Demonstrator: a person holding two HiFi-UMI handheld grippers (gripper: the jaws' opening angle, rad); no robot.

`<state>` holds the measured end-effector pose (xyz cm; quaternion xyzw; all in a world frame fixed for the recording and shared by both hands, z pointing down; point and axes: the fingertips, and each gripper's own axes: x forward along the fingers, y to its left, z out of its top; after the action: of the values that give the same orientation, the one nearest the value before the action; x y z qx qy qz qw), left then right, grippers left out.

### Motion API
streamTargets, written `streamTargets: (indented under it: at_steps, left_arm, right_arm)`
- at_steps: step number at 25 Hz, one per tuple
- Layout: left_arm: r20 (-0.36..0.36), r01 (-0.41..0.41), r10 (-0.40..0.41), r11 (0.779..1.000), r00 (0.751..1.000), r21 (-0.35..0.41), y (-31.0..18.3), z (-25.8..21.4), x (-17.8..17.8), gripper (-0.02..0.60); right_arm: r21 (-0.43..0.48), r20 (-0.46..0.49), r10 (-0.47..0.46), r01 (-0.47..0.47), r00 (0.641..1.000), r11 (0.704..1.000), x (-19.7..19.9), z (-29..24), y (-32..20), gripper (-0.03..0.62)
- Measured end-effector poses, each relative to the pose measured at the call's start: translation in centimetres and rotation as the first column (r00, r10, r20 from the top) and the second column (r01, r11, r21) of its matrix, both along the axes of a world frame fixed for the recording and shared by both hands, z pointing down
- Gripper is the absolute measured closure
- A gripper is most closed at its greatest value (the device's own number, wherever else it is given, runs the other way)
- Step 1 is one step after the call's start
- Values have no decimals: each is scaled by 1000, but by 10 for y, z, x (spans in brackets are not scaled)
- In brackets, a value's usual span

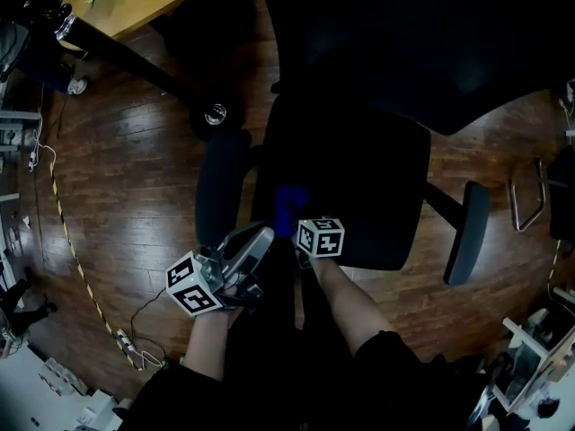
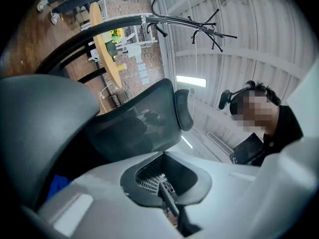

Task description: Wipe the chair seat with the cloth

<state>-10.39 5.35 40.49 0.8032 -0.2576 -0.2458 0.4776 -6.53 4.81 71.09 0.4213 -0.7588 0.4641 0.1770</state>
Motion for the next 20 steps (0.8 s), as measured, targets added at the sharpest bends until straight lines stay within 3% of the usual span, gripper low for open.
streamTargets:
  at_steps: [5, 12, 15, 20]
  left_arm:
    - [1, -62, 62, 998, 998, -3, 1, -2, 16, 589]
    - [1, -132, 132, 991, 991, -16, -2, 0, 40, 589]
    - [5, -155, 155, 988, 988, -10, -4, -2, 52, 589]
    - [7, -173, 173, 985, 985, -8, -8, -5, 55, 589]
  right_arm:
    - [-4, -126, 195, -197, 973, 980, 125, 10, 13, 533]
    - [32, -259, 420, -427, 870, 904, 278, -10, 39, 533]
    - [43, -283, 453, -461, 845, 886, 303, -18, 43, 533]
    - [52, -279, 469, -475, 838, 878, 301, -22, 38, 533]
